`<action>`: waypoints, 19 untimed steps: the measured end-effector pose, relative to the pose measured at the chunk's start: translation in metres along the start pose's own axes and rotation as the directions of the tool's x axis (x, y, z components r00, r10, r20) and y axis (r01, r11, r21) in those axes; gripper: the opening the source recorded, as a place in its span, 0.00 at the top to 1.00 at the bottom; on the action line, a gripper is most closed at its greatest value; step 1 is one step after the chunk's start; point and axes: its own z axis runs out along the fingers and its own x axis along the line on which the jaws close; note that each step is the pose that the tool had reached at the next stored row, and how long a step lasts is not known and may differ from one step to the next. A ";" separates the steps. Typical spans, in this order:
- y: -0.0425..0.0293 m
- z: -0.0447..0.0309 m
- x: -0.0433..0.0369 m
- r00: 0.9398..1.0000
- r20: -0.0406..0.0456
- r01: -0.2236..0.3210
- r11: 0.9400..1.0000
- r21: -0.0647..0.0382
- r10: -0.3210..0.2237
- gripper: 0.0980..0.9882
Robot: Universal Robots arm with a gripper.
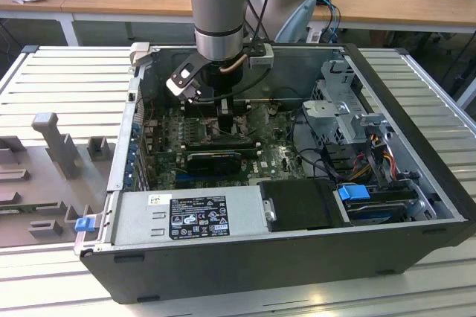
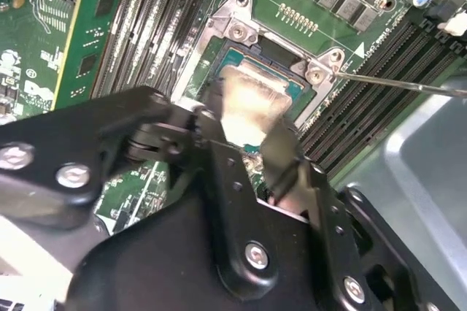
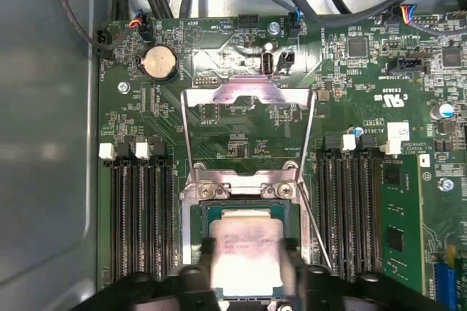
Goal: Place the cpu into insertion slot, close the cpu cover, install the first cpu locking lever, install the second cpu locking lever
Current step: 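Place the cpu into insertion slot, then close the cpu cover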
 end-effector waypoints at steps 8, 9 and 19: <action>0.0005 -0.0056 0.0001 1.000 0.001 0.000 1.000 0.000 0.000 0.99; 0.0005 -0.0062 0.0001 1.000 0.001 0.000 1.000 0.000 0.000 0.99; 0.0047 -0.0146 0.0004 1.000 0.001 -0.001 1.000 0.000 0.001 0.99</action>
